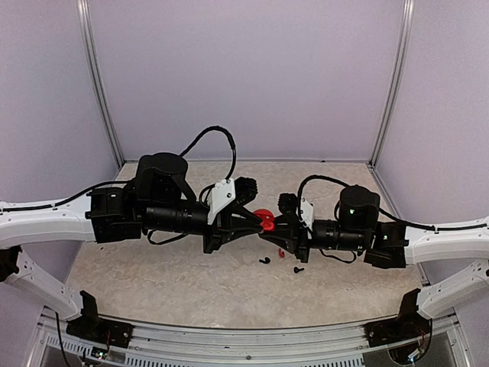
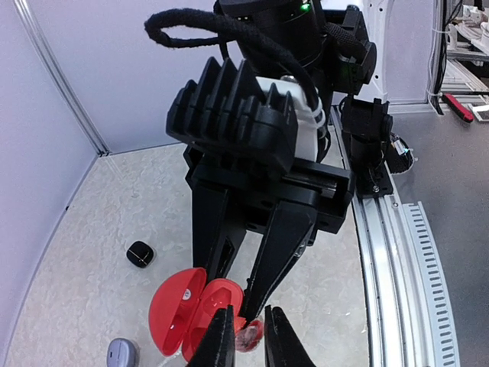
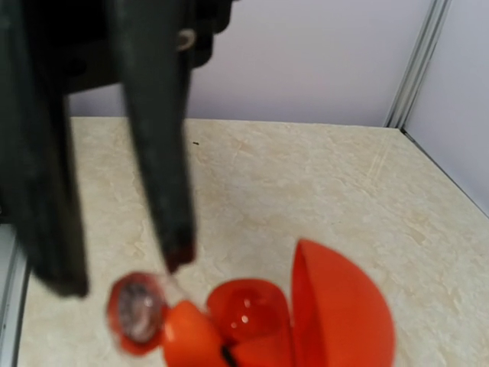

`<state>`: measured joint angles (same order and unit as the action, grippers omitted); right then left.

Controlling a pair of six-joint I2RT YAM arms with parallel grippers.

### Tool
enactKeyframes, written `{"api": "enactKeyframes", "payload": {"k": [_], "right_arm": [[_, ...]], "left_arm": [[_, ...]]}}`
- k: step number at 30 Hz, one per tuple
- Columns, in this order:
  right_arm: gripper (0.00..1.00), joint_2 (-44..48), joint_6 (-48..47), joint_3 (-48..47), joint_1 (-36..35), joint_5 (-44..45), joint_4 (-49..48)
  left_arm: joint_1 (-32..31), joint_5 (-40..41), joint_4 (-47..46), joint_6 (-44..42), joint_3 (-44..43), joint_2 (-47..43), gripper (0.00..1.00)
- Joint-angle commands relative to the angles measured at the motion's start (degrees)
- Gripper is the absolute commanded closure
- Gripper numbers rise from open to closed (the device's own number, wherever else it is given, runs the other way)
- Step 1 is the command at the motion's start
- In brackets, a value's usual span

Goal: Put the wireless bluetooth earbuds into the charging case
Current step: Adjust the right earbud in the right side groove of the charging case.

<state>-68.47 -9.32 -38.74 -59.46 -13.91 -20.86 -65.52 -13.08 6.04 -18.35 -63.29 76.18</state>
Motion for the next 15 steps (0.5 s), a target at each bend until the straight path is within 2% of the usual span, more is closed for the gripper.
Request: {"api": "enactKeyframes", "payload": {"k": [1,6,15], "right_arm": [[0.99,-0.35,0.53,-1.68,0.35,-0.65,-0.14],[0.99,-0.35,0.53,-1.69,0.35,-0.66,-0.1],[0.99,0.39,0.1,-1.34,0.33,-2.32,-0.66]], "left_arm": [[-0.43,0.85,-0.22,-0.47,-1.7,0.52,0.78],[-0.43,-0.02,-0.12,-0.29,-1.34,0.81,0.72],[0.09,-0.8,0.26,0.33,-1.44,1.58,0.82]]}}
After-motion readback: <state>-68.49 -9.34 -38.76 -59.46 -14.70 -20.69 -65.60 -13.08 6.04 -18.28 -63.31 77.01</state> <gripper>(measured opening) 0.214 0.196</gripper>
